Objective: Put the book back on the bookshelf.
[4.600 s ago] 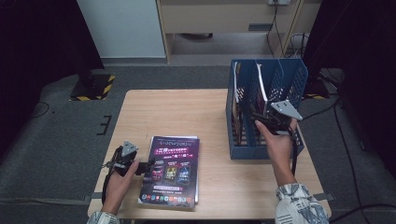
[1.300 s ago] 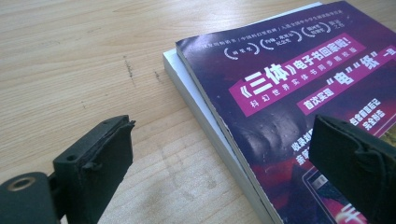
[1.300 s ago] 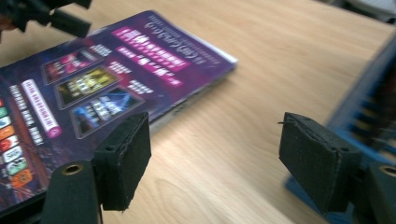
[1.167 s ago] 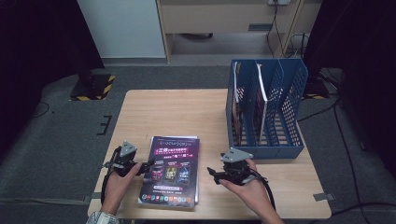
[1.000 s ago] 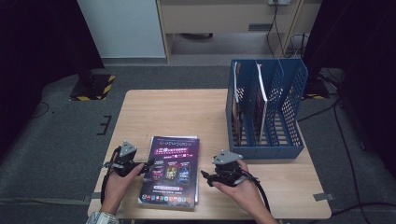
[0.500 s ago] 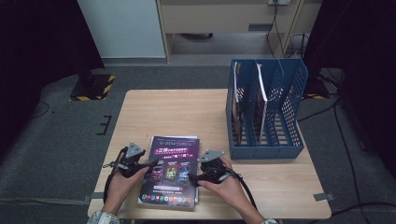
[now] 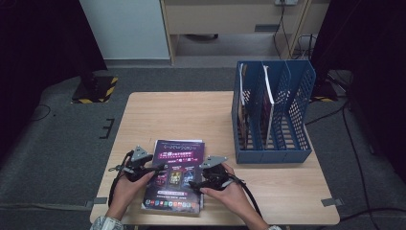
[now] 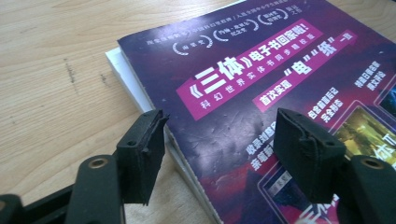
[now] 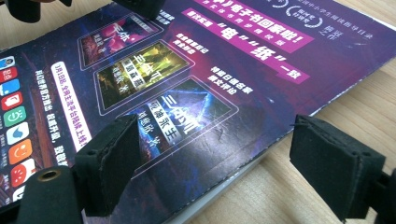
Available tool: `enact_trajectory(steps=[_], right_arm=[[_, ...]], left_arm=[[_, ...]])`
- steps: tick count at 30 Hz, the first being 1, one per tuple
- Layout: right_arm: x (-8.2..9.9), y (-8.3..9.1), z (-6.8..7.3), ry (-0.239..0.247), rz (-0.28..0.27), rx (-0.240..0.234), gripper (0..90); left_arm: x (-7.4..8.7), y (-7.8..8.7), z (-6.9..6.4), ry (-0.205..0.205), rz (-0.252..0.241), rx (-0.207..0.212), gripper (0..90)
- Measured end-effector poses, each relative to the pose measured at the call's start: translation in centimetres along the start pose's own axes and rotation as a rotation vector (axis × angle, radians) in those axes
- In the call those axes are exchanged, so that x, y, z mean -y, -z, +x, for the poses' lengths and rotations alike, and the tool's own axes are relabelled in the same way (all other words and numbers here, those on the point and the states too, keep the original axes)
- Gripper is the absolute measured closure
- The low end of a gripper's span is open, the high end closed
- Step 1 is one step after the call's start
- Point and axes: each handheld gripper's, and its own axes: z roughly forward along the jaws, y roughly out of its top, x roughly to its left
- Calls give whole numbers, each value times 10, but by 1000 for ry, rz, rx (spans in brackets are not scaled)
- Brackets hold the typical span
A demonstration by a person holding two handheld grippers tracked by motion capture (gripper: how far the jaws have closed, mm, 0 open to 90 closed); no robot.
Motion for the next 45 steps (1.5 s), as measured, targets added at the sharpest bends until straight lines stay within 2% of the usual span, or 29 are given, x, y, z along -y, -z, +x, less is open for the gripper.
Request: enact_trajectory(steps=[8, 12, 18, 25, 27, 29, 32, 36, 39, 40, 41, 45], right_arm=[[3, 2, 0, 0, 10, -4, 154], [4, 2, 0, -7, 5, -8, 148], [4, 3, -1, -6, 8, -15, 144], [7, 2, -3, -25, 15, -15, 114], [7, 1, -5, -37, 22, -38, 94], [8, 0, -7, -45, 27, -44, 76], [8, -1, -8, -57, 34, -44, 72], [8, -5, -9, -58, 37, -41, 50], [8, -9, -13, -90, 50, -60, 39], [8, -9, -15, -99, 60, -77, 47], [8, -12, -19, -119, 58, -101, 47], [6, -14, -22, -120, 51, -103, 46]], left_arm=[[0, 0, 0, 7, 1, 2, 336], [0, 0, -1, -9, -1, -7, 338], [-1, -4, -7, -29, -9, 8, 340], [-2, -3, -8, -31, -4, 7, 337], [-3, -2, -9, -39, 10, 1, 310], [-3, 2, -10, -53, 6, -8, 310], [-3, 6, -10, -48, -5, -2, 324], [-2, 4, -12, -66, 19, 13, 338], [-2, 3, -14, -85, 25, 4, 333], [-1, 3, -14, -84, 20, 5, 333], [1, 2, -13, -65, 10, 11, 334], [2, 2, -12, -53, 7, 16, 334]])
